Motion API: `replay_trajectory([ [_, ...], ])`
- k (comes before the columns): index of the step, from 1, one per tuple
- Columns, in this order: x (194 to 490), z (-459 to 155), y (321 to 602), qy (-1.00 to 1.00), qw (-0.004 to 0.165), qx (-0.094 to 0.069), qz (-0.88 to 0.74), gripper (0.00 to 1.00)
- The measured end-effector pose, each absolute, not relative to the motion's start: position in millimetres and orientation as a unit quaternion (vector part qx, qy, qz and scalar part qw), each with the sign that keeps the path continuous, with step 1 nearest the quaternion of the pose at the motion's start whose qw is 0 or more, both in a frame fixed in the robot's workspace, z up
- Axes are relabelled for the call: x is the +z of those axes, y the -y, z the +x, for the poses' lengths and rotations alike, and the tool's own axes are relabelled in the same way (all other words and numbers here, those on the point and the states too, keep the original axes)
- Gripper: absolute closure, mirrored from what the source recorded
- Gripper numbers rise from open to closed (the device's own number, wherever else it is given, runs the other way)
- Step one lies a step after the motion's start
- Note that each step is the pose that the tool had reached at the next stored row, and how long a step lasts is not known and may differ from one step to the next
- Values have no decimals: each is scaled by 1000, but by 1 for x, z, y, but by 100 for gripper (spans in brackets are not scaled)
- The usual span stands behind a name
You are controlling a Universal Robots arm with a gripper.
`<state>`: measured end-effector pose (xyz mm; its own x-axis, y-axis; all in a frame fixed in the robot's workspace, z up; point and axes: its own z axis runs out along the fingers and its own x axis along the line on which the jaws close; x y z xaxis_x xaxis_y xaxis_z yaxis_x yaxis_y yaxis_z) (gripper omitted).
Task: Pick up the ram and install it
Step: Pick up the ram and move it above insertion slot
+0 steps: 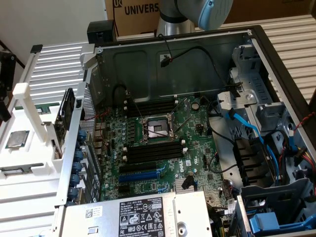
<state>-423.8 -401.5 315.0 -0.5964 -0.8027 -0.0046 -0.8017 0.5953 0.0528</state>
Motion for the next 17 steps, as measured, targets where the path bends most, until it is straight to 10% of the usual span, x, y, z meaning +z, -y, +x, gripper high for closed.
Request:
replay_trajectory([
  [17,299,-432,402,826,-11,-28,563,90],
])
